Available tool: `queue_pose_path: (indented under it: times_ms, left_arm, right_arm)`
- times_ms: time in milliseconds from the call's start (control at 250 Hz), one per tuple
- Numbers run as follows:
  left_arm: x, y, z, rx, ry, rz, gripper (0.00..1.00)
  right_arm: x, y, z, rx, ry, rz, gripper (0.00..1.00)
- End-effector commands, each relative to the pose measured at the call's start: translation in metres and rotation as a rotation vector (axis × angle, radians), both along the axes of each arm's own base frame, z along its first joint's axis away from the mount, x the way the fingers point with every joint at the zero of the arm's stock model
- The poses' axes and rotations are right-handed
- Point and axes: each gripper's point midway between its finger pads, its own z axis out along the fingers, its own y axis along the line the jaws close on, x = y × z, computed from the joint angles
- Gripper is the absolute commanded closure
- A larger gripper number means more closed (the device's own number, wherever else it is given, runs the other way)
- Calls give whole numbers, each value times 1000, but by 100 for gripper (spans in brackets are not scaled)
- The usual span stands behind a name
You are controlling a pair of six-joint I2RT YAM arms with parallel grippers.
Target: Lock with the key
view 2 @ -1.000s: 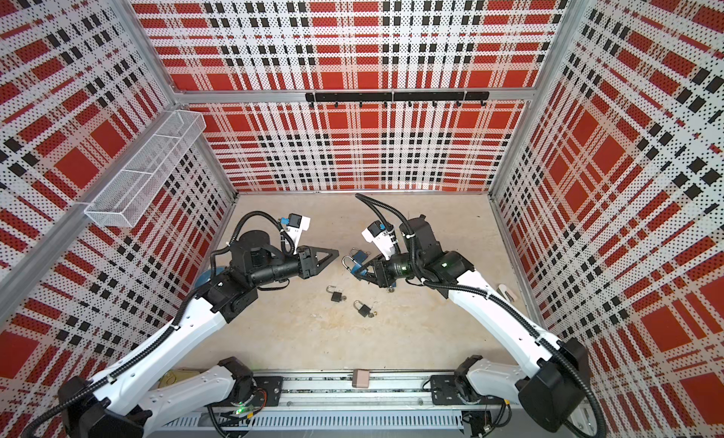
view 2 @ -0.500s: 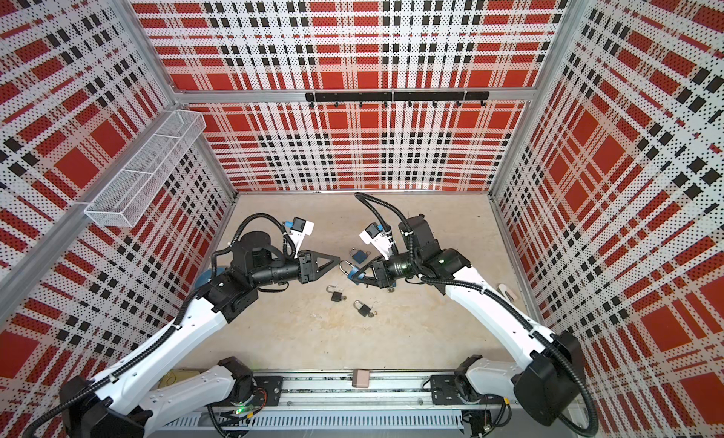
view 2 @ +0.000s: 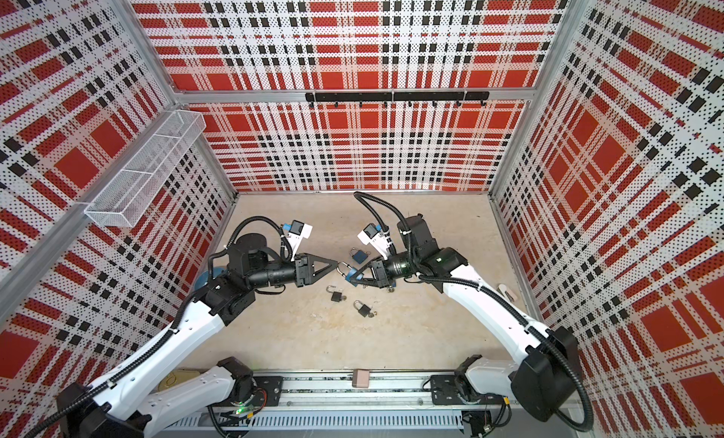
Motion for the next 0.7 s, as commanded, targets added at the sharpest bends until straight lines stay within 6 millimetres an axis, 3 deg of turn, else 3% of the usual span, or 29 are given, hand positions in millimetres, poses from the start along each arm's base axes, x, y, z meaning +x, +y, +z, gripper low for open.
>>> queue_pose_path:
  times_ms: [0, 364, 512, 572, 696]
  left_arm:
    - [-4, -3, 1, -20, -4, -31, 73]
    - [3, -3, 0, -17, -10, -9, 73]
    - [7, -4, 3, -24, -14, 2, 68]
    - [9, -4, 4, -25, -20, 11, 60]
    - [12, -3, 7, -30, -29, 25, 54]
  right_arm:
    - [3, 5, 24, 71, -73, 30, 100]
    - [2, 6, 25, 85, -65, 37, 100]
    - [2, 7, 23, 86, -55, 38, 100]
    - [2, 7, 23, 88, -50, 42, 100]
    - [3, 7, 22, 89, -51, 43, 100]
